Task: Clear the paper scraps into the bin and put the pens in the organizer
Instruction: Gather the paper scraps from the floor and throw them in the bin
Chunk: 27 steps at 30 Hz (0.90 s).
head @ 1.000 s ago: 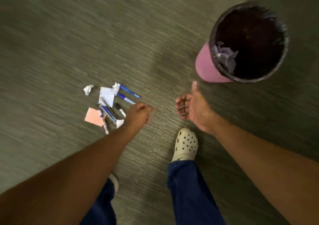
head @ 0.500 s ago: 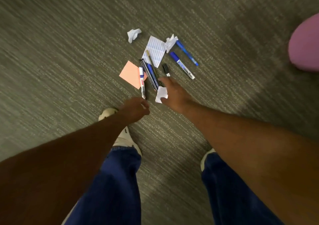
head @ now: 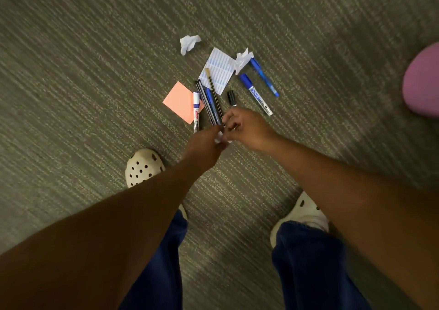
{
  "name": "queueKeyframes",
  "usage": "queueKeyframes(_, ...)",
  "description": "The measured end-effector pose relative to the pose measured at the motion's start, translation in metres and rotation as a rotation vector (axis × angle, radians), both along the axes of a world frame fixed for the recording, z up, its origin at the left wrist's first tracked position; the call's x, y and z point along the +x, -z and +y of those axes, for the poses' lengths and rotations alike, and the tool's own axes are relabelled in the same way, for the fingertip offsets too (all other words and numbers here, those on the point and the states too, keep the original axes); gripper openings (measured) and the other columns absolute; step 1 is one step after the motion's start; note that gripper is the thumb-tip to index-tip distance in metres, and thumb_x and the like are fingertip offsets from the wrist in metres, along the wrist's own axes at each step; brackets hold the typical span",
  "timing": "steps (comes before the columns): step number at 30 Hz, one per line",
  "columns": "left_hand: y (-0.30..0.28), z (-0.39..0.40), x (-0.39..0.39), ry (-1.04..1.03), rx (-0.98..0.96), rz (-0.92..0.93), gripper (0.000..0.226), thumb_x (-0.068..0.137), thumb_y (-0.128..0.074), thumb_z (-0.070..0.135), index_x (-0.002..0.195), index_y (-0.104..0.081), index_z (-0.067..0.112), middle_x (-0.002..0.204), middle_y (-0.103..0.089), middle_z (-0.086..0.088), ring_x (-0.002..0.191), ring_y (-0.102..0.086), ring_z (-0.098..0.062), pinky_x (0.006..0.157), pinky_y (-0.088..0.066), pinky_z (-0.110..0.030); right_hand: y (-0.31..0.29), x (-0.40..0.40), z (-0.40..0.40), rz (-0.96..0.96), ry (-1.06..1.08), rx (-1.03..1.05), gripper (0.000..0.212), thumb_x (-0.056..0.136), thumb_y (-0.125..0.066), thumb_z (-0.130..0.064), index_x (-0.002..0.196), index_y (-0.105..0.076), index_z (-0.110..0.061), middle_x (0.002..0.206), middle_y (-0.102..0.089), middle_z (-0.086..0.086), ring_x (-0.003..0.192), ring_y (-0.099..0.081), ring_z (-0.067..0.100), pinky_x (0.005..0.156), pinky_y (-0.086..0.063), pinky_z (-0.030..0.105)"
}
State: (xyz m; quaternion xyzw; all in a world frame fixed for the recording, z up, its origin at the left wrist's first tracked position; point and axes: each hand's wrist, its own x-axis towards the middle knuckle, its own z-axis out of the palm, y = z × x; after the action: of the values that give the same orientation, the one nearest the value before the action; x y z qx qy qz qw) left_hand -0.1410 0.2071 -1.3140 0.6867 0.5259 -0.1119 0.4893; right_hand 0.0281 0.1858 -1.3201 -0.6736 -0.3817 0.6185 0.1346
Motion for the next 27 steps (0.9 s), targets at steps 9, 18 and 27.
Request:
queueKeyframes(9,0.004,0.004,0.009,0.114,0.473,0.196,0.015,0.09,-0.056,0.025,0.097,-0.063,0.015,0.094,-0.069,-0.01,0.101,-0.055,-0.032,0.08,-0.04,-0.042,0.028,0.062,0.104,-0.664,-0.389,0.38,0.051,0.09,-0.062,-0.002,0.139,-0.06,-0.014,0.157,-0.04,0.013,0.139,-0.04,0.039,0.109,-0.043,0.04)
queueKeyframes(18,0.029,0.139,0.031,0.05,0.538,0.101,0.03,0.083,-0.05,-0.006,0.112,-0.057,0.001,0.133,-0.049,-0.023,0.092,-0.062,-0.039,0.071,-0.049,-0.042,0.01,0.05,0.068,-0.58,-0.086,0.502,0.029,0.085,-0.052,0.009,0.107,-0.069,0.0,0.116,-0.065,0.018,0.114,-0.059,0.035,0.093,-0.048,0.043)
queueKeyframes(27,0.047,0.2,0.06,0.213,0.451,0.424,0.044,0.099,-0.053,0.015,0.143,-0.051,0.01,0.151,-0.04,-0.028,0.134,-0.046,-0.05,0.101,-0.045,-0.048,-0.024,-0.011,-0.073,-0.304,0.388,0.35,0.013,0.103,-0.052,0.0,0.111,-0.06,-0.007,0.103,-0.069,0.008,0.092,-0.068,0.022,0.078,-0.059,0.045)
